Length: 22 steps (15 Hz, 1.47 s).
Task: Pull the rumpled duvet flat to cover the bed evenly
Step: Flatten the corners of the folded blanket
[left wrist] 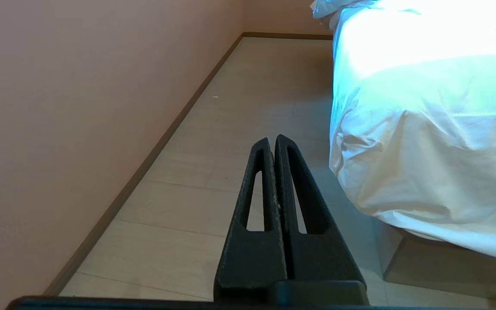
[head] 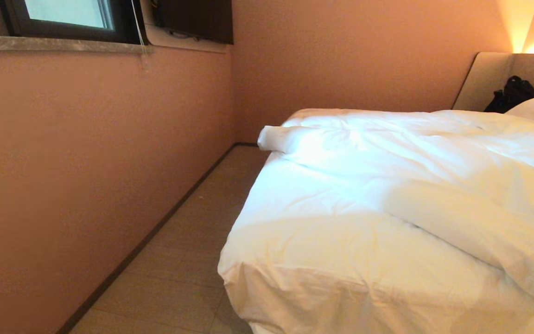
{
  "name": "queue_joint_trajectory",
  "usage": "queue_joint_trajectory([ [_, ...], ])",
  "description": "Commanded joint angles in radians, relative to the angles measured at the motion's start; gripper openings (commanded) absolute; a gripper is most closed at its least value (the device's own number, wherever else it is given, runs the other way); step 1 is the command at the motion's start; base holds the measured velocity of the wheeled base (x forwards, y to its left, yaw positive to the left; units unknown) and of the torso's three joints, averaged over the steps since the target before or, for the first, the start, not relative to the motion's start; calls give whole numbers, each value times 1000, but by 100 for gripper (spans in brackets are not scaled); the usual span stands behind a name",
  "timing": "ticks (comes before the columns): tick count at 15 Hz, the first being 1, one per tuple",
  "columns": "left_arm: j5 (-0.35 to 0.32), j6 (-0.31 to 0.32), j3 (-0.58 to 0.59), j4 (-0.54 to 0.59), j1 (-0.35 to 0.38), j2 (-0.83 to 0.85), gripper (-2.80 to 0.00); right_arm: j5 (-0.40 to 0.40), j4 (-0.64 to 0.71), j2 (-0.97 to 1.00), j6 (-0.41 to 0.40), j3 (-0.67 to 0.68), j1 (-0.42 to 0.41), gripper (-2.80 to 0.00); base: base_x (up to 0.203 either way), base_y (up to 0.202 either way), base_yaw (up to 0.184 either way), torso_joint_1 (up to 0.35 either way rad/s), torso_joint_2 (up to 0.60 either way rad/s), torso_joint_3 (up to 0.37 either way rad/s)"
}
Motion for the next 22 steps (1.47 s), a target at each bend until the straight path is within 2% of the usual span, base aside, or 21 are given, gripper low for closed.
queue_joint_trajectory([
  [1, 0, 0, 0, 0, 0, 0, -280, 59, 0, 27, 1, 2, -7, 0, 0, 0, 0, 0, 0, 0],
  [3, 0, 0, 0, 0, 0, 0, -280, 101, 1, 33, 3, 3, -16, 0, 0, 0, 0, 0, 0, 0],
  [12, 0, 0, 0, 0, 0, 0, -280, 91, -2, -22, -45, 24, -48, 0, 0, 0, 0, 0, 0, 0],
  [18, 0, 0, 0, 0, 0, 0, -280, 50, -8, 68, -78, 6, -49, 0, 0, 0, 0, 0, 0, 0],
  [22, 0, 0, 0, 0, 0, 0, -280, 55, 0, 155, -77, -20, -42, 0, 0, 0, 0, 0, 0, 0],
])
